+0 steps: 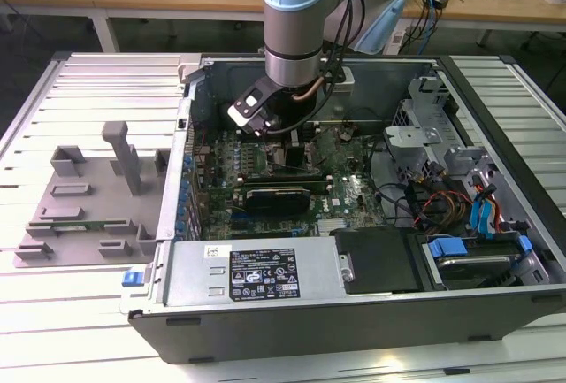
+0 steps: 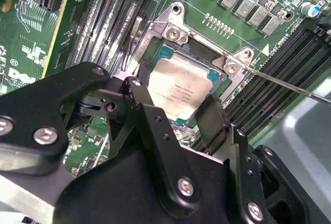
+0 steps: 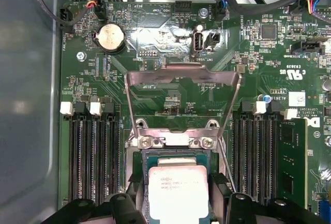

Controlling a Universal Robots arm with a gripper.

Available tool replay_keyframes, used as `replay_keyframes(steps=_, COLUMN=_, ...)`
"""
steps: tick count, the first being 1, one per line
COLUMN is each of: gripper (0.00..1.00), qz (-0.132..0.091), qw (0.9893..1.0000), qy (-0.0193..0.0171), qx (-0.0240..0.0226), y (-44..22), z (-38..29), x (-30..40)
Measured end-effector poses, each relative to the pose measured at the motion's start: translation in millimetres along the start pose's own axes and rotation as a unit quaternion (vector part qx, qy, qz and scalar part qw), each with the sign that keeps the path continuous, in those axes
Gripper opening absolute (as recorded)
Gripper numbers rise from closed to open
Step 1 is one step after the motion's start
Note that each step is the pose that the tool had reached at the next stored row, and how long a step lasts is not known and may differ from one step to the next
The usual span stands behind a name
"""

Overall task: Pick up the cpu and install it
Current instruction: 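Place the cpu into insertion slot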

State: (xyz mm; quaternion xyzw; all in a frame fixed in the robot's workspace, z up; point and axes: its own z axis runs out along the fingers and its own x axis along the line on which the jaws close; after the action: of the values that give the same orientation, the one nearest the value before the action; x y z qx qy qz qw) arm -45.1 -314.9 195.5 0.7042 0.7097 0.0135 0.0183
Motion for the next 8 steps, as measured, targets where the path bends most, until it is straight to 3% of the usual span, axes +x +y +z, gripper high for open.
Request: replay_keyframes(steps=8, gripper=0.62, qz=0.000, qw=1.0000, qy=0.0001, qx=-0.0001, y=0.2, z=-3.8, x=0.0)
